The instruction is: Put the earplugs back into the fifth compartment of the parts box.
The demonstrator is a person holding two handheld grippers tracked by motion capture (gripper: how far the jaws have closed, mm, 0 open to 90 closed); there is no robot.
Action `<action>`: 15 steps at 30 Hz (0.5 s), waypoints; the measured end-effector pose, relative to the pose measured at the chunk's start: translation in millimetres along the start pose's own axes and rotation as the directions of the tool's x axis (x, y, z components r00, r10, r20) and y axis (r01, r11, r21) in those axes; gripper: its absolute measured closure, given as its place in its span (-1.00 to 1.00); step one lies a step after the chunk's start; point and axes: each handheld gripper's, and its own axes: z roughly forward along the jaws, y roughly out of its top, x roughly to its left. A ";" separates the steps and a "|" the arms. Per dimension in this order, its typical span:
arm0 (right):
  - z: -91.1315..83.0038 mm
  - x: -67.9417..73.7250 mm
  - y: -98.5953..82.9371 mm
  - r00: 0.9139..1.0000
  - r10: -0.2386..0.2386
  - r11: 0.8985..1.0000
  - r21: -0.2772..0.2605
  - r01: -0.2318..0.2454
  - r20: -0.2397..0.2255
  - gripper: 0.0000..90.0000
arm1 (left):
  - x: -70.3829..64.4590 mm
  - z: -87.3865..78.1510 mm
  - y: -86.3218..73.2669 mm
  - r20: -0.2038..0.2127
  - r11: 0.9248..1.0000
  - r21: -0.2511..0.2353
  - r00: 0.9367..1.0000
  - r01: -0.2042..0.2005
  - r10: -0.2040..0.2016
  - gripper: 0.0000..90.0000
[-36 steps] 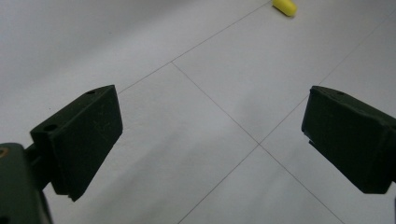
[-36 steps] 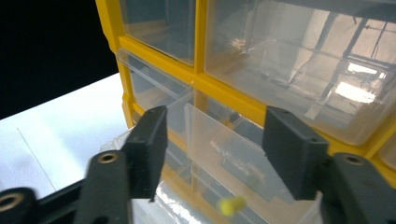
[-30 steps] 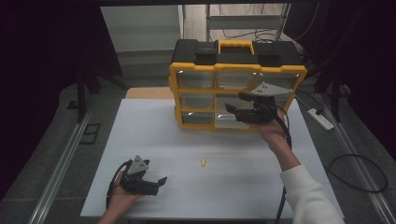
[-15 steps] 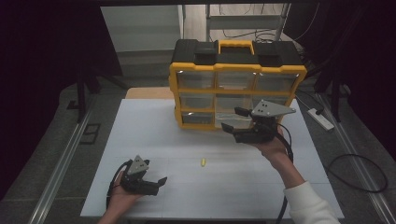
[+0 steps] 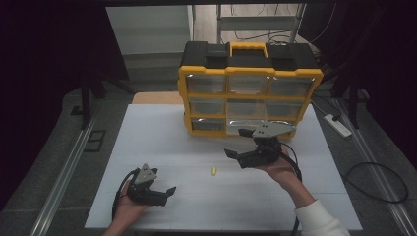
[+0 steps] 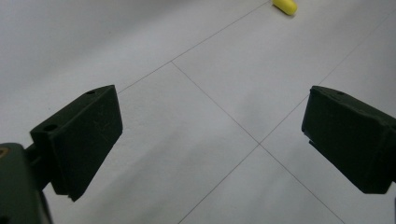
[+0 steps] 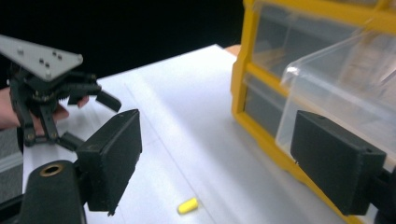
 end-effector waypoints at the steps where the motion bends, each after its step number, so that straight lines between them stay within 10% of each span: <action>1: 2.4 0.6 -1.7 1.000 -0.003 1.000 0.012 0.003 -0.003 -0.63 | 0.0 0.0 0.0 0.000 1.000 0.000 1.000 0.000 0.000 -0.88; 15: 40.3 0.9 -23.2 0.999 0.000 0.990 0.138 0.007 -0.047 -0.68 | 0.1 -0.3 -0.1 0.002 1.000 0.003 1.000 -0.005 0.005 -0.88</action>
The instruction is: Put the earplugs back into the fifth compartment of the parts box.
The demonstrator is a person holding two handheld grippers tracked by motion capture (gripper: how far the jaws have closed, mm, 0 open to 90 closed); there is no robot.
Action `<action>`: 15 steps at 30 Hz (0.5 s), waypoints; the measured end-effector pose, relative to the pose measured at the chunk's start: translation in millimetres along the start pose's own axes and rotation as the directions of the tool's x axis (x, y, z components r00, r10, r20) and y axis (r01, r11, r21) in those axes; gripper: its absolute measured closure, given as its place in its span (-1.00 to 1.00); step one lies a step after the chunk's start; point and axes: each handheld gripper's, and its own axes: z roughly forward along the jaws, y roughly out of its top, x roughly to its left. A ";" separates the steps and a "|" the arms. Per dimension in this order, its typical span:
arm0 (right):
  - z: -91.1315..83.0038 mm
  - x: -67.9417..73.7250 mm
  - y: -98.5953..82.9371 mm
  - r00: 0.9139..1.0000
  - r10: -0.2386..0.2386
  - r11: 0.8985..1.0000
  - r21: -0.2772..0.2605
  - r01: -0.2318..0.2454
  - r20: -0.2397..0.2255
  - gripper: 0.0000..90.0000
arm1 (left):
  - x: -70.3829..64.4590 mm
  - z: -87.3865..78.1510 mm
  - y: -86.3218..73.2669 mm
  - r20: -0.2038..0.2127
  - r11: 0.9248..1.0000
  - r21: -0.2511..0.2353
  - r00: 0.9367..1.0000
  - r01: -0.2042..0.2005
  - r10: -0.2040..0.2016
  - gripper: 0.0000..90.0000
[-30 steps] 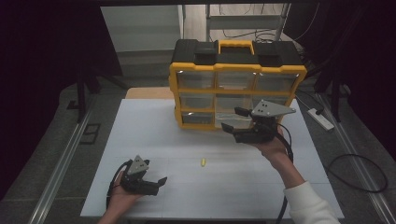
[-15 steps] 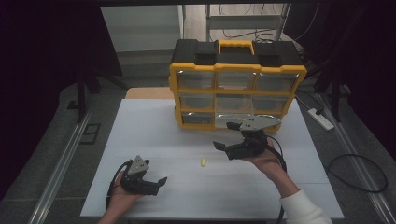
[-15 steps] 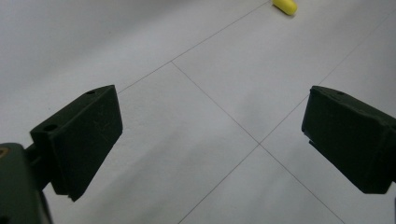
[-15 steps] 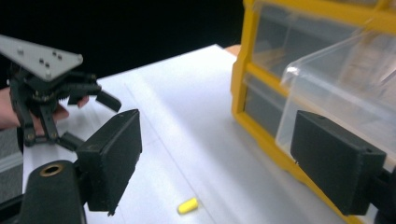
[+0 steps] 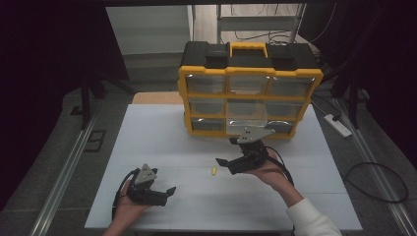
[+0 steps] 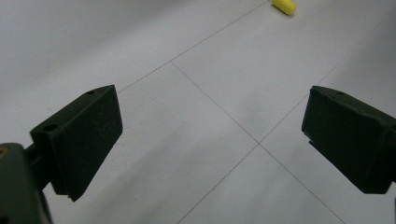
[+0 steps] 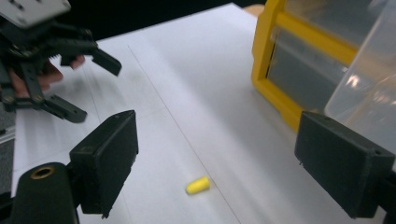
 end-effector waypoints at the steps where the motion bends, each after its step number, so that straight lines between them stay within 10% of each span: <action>1: 3.9 -0.9 -1.9 1.000 0.005 1.000 0.008 -0.005 -0.002 -0.68 | 0.0 0.0 0.0 0.000 1.000 0.000 1.000 0.000 0.000 -0.89; 15: 41.9 -7.0 -22.9 1.000 0.001 0.989 0.147 0.001 -0.014 -0.64 | -0.4 -0.3 0.1 0.001 1.000 0.000 1.000 0.003 -0.003 -0.88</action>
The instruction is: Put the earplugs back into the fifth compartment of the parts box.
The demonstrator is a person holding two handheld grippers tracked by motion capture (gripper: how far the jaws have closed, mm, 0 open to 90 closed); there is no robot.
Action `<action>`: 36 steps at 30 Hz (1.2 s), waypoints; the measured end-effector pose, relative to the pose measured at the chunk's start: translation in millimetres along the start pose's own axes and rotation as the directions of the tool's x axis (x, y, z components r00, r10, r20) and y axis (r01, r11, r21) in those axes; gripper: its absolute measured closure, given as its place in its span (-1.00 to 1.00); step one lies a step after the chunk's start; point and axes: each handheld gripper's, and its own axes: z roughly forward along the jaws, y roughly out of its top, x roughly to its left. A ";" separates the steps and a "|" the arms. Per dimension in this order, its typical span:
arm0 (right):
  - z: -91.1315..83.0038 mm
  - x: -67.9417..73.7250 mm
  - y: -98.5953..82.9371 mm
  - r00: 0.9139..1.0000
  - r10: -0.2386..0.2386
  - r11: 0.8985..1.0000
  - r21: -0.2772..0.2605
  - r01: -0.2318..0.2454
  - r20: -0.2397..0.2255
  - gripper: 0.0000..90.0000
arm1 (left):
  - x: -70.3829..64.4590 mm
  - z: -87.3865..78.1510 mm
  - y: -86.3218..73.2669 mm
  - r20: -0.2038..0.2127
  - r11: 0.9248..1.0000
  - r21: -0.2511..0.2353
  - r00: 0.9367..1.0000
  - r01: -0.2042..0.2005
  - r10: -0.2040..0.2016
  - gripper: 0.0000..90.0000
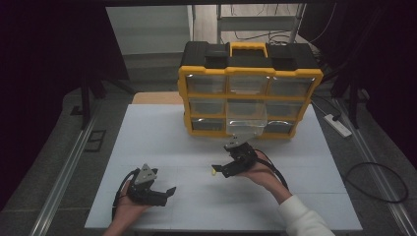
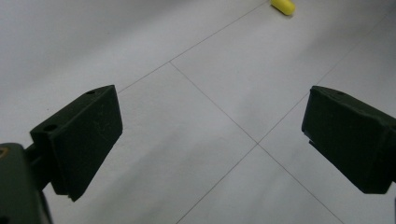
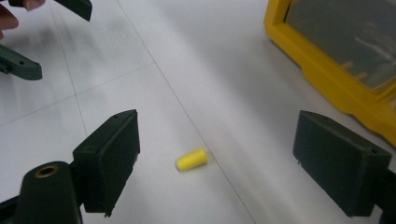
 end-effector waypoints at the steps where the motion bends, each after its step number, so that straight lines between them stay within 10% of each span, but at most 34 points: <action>1: 1.8 -0.3 -0.4 1.000 -0.001 1.000 0.003 0.001 -0.003 -0.63 | 0.3 0.2 0.0 0.000 1.000 0.001 1.000 -0.001 0.001 -0.88; 25: 50.4 4.0 -16.6 0.993 -0.105 0.981 0.157 0.113 -0.057 -0.39 | 0.0 -0.1 -0.4 0.003 1.000 0.000 1.000 -0.002 0.002 -0.88; 36: 53.4 0.8 -18.1 0.989 -0.114 0.978 0.165 0.128 -0.091 0.05 | 0.3 0.1 -0.5 0.002 1.000 0.002 1.000 -0.002 0.002 -0.88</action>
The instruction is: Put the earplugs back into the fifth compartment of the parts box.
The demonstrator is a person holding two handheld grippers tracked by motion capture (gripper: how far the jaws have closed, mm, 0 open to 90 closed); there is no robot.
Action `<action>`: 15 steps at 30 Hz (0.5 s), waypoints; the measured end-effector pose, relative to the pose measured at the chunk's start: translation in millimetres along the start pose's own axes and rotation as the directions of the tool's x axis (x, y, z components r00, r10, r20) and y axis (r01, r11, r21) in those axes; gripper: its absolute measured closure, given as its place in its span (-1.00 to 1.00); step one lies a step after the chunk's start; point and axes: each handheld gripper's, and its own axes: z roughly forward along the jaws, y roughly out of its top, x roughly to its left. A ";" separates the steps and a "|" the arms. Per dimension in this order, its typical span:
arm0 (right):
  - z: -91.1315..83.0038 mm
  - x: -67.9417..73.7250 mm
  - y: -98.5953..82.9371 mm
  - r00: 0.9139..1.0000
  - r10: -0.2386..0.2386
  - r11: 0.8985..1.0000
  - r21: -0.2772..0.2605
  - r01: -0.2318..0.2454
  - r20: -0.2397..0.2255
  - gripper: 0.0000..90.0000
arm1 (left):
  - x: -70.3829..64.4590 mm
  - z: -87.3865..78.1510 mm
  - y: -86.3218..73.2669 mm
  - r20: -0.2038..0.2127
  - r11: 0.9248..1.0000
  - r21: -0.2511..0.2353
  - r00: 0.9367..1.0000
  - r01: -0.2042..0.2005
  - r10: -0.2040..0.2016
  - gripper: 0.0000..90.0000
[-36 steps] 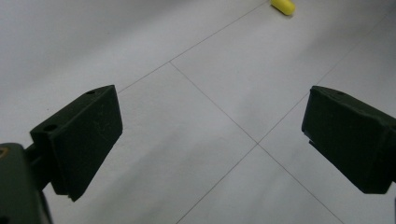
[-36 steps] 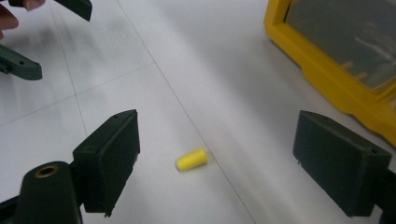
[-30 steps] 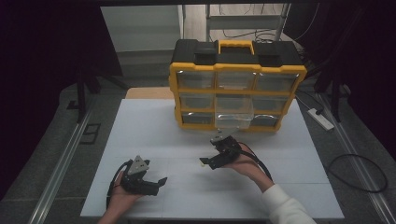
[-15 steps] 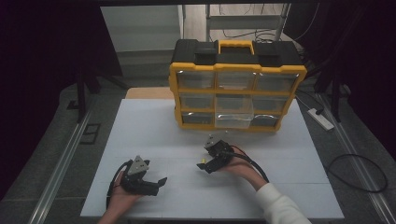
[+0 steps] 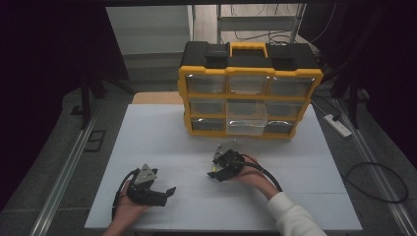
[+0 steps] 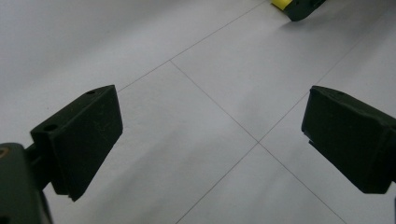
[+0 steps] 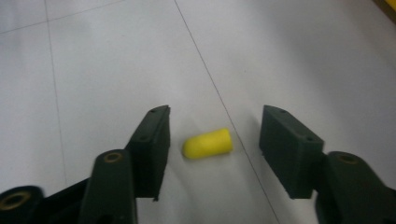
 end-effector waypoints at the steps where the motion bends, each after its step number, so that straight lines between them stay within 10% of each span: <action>1: -0.4 0.0 -0.3 1.000 -0.006 1.000 0.001 0.006 0.003 0.11 | 0.1 0.0 0.0 0.000 1.000 0.000 1.000 0.000 0.000 -0.88; 7: -2.2 2.9 -0.2 0.999 -0.047 0.999 -0.003 0.047 -0.010 0.50 | 0.0 0.3 0.1 -0.002 1.000 0.002 1.000 -0.002 0.002 -0.88; 15: -10.8 2.8 0.8 1.000 -0.024 0.999 -0.043 0.025 0.006 0.54 | -0.3 -0.1 -0.1 -0.001 1.000 0.000 1.000 -0.001 0.001 -0.88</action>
